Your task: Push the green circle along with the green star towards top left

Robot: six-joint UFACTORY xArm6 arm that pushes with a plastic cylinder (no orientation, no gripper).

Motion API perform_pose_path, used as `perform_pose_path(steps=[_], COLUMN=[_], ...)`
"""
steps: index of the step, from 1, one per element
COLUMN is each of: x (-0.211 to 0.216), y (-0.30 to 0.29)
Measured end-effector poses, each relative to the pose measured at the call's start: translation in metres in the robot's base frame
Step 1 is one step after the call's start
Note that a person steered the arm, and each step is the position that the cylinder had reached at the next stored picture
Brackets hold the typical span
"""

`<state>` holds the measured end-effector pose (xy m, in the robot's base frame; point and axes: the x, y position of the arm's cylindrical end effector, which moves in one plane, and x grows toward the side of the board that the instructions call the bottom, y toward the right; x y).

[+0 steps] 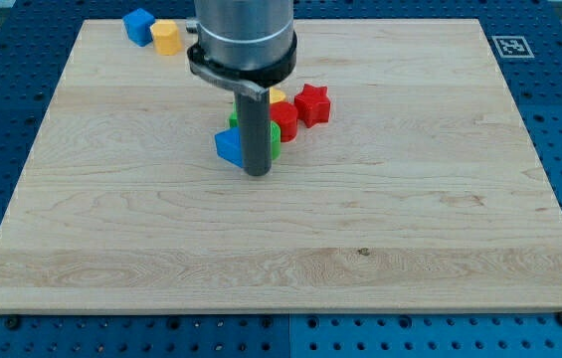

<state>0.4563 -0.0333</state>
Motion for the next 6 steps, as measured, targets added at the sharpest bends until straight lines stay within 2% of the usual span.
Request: perform_pose_path(steps=[2, 3, 4, 6], x=[-0.004, 0.025, 0.022, -0.026], y=[0.0, 0.027, 0.046, 0.031])
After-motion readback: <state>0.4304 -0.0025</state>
